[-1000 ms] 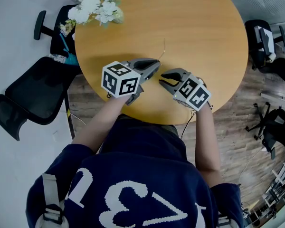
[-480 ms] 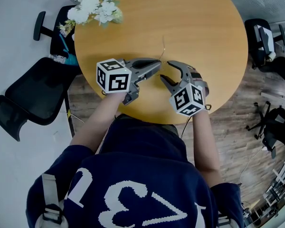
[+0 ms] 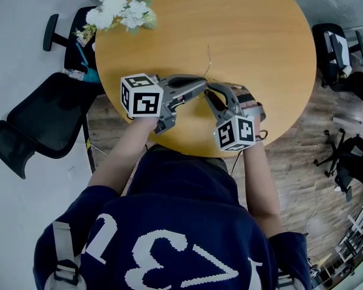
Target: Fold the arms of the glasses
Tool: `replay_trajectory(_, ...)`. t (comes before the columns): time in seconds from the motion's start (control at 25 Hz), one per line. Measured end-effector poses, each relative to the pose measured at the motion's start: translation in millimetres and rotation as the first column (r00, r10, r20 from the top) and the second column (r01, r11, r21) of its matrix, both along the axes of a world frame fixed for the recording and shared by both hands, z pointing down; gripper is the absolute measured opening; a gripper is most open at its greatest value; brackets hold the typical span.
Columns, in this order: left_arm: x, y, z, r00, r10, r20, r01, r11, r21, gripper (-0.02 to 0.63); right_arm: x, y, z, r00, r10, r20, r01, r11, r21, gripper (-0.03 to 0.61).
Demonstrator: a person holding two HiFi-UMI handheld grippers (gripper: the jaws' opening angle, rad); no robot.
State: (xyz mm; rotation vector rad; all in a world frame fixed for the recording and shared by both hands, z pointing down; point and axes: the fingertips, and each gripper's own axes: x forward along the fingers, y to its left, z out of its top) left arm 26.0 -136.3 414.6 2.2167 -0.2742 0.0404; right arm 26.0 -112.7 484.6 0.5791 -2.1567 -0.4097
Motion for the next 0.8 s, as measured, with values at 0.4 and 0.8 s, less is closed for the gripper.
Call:
replay_trajectory(0.4, 1, 4, 10, 0.984, 0.042, 0.175, -0.062, 0.992, 0.111, 0.017, -1, 10, 6, 0.994, -0.06, -0.089, 0.06, 0.998, -0.005, 0.069)
replay_trajectory(0.8, -1, 33, 63, 0.771, 0.233, 0.593, -0.424, 0.882, 0.205, 0.117, -1, 31, 34, 0.973, -0.143, -0.182, 0.113, 0.979, -0.167, 0.06)
